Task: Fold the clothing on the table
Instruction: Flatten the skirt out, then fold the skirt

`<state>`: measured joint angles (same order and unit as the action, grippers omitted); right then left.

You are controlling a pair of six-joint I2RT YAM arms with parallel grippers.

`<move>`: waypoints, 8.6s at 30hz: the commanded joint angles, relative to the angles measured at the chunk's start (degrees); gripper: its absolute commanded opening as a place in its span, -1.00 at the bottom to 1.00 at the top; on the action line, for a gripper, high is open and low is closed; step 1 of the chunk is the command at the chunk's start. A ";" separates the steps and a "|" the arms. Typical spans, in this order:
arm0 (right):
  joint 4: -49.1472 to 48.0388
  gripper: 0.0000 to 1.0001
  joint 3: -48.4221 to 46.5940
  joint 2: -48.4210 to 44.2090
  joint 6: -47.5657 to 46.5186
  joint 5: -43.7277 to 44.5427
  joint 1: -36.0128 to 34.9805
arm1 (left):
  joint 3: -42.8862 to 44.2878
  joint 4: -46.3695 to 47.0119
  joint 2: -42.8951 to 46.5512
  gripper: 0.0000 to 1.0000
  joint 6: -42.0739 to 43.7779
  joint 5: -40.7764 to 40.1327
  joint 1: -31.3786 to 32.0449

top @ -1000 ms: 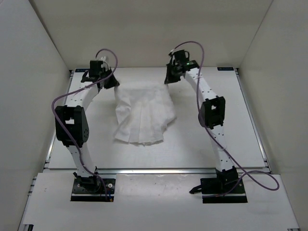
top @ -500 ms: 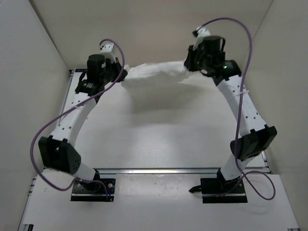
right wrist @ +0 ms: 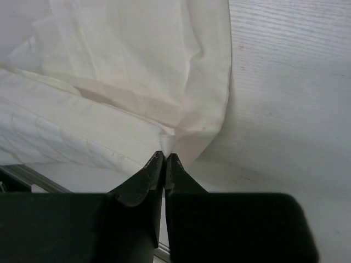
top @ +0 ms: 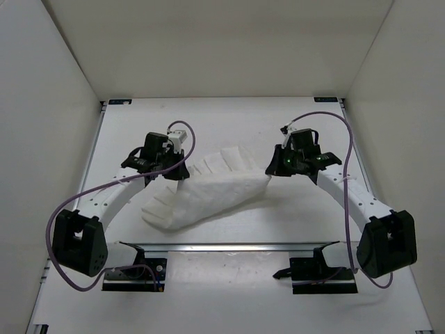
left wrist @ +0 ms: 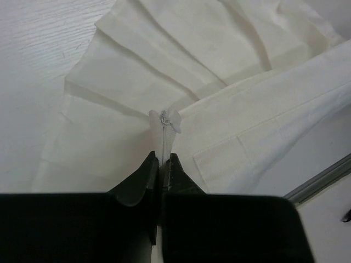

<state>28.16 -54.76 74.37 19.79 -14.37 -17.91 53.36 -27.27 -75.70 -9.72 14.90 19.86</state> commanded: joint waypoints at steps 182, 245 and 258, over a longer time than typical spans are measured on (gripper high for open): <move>-13.50 -1.00 -2.47 -1.57 -7.40 -0.23 3.85 | 19.73 11.36 -18.95 -1.00 -13.22 10.76 5.62; -9.70 -1.00 -25.43 22.61 -9.68 -12.97 6.84 | 15.02 14.88 -20.36 -1.00 -19.55 3.48 -5.97; -9.53 -0.99 5.26 -8.79 1.73 -6.47 -3.79 | 4.92 11.19 -11.15 -1.00 -14.91 7.61 0.26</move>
<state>19.66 -52.99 69.67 16.91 -23.90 -19.81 59.81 -13.65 -92.73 -27.86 20.95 18.17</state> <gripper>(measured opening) 0.010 0.117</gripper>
